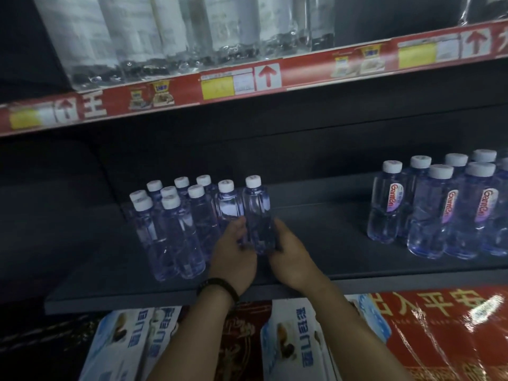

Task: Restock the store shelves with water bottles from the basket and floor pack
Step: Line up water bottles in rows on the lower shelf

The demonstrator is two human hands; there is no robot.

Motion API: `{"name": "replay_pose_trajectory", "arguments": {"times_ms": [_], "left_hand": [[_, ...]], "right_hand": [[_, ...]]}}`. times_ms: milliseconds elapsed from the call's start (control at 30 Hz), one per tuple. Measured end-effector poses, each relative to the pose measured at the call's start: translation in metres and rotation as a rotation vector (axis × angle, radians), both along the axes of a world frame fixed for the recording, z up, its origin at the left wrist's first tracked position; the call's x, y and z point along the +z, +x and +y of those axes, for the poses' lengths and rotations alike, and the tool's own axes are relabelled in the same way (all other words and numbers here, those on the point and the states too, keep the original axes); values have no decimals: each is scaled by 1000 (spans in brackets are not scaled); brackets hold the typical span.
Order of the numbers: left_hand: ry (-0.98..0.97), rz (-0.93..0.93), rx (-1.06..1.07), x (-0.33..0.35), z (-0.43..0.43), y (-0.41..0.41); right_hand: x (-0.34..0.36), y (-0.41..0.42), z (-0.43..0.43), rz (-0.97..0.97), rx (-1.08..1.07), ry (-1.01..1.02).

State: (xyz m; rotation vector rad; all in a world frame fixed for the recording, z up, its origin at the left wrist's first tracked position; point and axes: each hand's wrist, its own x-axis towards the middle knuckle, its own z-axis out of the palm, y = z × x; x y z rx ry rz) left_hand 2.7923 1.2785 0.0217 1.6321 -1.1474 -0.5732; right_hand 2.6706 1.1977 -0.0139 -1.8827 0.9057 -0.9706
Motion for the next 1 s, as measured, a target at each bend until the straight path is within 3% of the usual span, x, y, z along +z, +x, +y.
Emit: {"name": "replay_pose_trajectory", "arguments": {"times_ms": [333,567,733,1000], "left_hand": [[-40,-1,-89,-3,-3,-10],[-46,-33,-120,-9,-15,-28],[-38,72,-224,-12,-39,-49],[-32,319,-427,-17,-64,-107]], "right_hand": [[7,-19,7,-75,65,33],[13,-67,19,-97,-8,68],[15,-106,21,-23,-41,87],[14,-165,32,386,-173,-322]]}}
